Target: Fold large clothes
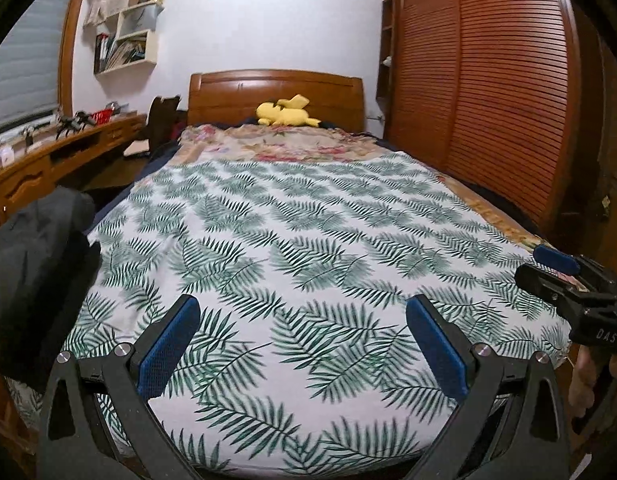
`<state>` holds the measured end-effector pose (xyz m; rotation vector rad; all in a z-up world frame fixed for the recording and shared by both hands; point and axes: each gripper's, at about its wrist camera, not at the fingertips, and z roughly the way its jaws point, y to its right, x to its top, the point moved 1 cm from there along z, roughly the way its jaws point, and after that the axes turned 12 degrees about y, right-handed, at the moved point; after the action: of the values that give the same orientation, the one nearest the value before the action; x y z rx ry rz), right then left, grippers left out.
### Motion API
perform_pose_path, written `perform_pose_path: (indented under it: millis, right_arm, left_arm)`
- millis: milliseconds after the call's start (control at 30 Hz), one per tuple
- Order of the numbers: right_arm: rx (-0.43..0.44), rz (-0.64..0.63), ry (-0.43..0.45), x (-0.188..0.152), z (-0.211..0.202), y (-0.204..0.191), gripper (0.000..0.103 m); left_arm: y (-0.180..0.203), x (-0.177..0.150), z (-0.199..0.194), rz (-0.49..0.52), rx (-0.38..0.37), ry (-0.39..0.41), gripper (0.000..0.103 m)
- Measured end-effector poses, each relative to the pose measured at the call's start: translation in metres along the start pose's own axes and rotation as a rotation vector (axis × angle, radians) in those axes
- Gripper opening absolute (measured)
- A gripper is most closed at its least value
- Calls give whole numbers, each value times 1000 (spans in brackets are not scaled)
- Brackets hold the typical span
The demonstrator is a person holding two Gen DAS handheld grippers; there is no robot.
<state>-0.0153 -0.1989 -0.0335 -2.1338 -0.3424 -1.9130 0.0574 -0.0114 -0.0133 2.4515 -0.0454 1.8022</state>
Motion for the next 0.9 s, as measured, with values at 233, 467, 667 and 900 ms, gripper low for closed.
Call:
perform_pose_path:
  millis: [233,467,667,900]
  right_arm:
    - [-37,15,73,14,-49,-3,85]
    - [-56,31,137,23,-97,-8,85]
    - [-69,42,160,14,-110,-12,85]
    - [-72,37,160,11,-93,-12,85]
  left_arm:
    - [27,27,-33,23,-28,67,103]
    - [38,43,-63,31,-35,132,103]
    - [38,45,-71,31,-28,153,103]
    - [36,44,-72,25,-24,152,103]
